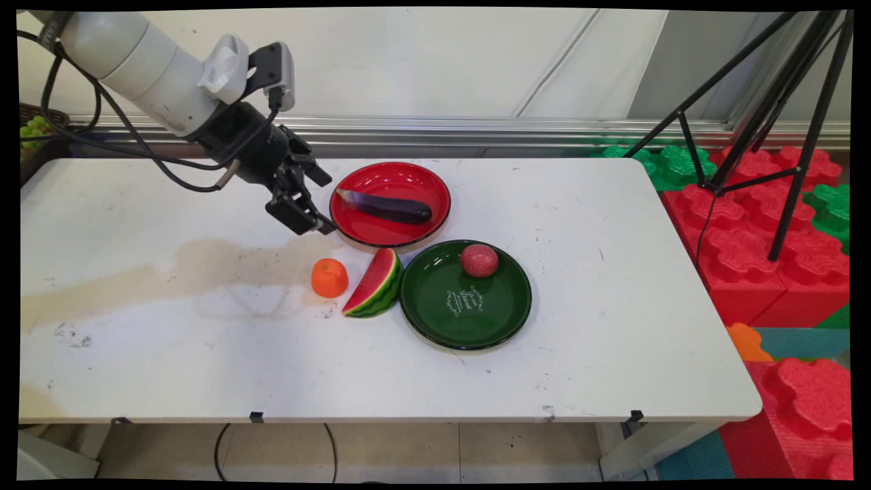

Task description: Pick up the eggplant from the red plate

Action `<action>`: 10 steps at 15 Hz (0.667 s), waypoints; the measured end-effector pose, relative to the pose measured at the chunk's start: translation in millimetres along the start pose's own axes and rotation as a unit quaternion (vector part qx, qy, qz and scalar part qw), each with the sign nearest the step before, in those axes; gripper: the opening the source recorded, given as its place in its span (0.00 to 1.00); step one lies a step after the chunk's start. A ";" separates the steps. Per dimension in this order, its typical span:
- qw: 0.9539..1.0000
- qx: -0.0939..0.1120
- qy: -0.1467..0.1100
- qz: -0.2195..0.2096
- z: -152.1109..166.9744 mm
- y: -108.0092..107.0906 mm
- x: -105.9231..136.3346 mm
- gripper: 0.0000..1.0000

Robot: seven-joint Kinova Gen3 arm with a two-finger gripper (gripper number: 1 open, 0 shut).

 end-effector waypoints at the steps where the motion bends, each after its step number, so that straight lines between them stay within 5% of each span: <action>1: 1.000 0.001 0.001 0.000 -0.6 0.3 0.0 1.00; 10: 0.999 0.042 -0.003 0.033 10.6 -23.3 22.6 1.00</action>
